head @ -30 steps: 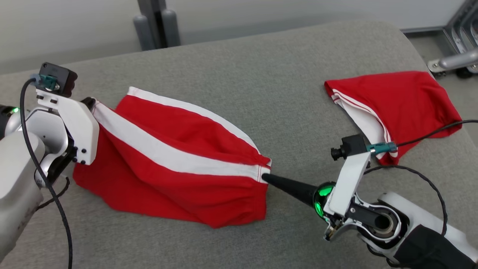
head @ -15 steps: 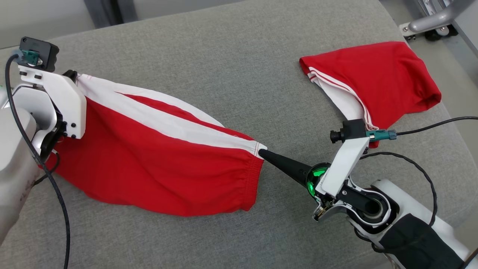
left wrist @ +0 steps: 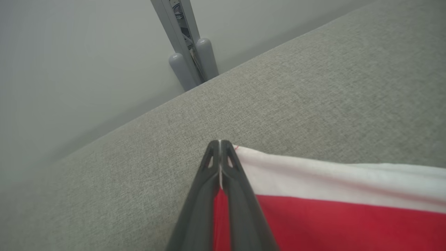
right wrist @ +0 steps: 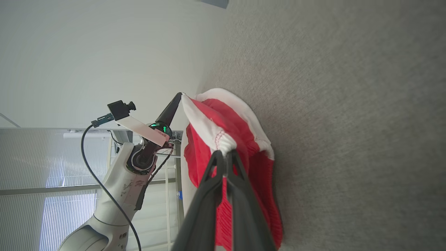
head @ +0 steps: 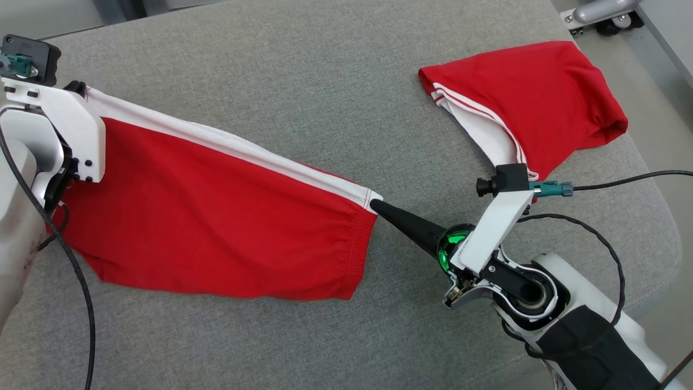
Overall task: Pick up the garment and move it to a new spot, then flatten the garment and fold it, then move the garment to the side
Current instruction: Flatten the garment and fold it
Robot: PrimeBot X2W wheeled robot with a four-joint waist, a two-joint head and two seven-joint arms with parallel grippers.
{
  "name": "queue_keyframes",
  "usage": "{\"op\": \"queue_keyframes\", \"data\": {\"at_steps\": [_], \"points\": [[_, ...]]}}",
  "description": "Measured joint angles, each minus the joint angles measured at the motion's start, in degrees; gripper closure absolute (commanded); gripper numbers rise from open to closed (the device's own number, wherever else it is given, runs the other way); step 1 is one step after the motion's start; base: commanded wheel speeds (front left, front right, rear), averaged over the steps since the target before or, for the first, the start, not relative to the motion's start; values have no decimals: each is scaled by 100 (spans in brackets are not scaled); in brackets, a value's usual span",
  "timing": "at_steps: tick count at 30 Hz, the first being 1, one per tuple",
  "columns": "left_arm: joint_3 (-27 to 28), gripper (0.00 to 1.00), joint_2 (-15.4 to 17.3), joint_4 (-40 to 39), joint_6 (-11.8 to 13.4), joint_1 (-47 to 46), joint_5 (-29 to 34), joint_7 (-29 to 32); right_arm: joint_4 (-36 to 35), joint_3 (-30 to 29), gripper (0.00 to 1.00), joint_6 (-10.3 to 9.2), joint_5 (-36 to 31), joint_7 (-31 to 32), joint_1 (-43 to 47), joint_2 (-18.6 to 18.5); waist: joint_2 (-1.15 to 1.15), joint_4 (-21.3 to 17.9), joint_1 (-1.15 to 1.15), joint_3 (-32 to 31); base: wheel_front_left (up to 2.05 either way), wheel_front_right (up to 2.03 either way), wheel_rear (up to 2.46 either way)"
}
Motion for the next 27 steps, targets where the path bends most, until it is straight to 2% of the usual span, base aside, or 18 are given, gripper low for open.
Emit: {"op": "queue_keyframes", "data": {"at_steps": [9,10,11,12,14,15,16,17,23,27], "points": [[-146,100,-174,481,-144,-129,91,-75,80,-229,100,0,-227,105,84,215,0,-25,0,123,0,0,0],[-157,100,-205,522,-145,-163,92,-100,96,-246,88,0,-252,110,89,226,0,-17,0,135,0,0,0],[-165,100,-236,554,-146,-177,94,-109,113,-270,42,0,-269,120,91,242,0,-7,0,143,0,0,0],[-176,100,-258,593,-152,-177,103,-126,140,-315,0,0,-253,130,94,277,0,3,0,150,0,0,0],[-186,100,-281,687,-178,-178,103,-174,178,-435,0,0,-176,182,107,354,0,22,0,149,0,0,0],[-188,78,-292,726,-177,-179,103,-205,196,-471,0,0,-167,205,107,361,0,32,0,143,0,0,0],[-192,78,-309,770,-175,-181,103,-207,215,-494,0,0,-177,212,108,360,0,41,0,137,0,0,0],[-194,0,-335,822,-168,-181,101,-207,244,-523,0,0,-210,212,108,360,0,50,0,128,0,0,0],[-205,0,-485,1037,-188,-181,89,-434,436,-613,0,0,-427,221,105,355,0,97,0,32,0,0,0],[-181,0,-555,1128,-166,-183,85,-759,457,-659,0,0,-680,11,90,247,0,137,0,-80,0,0,0]]}}
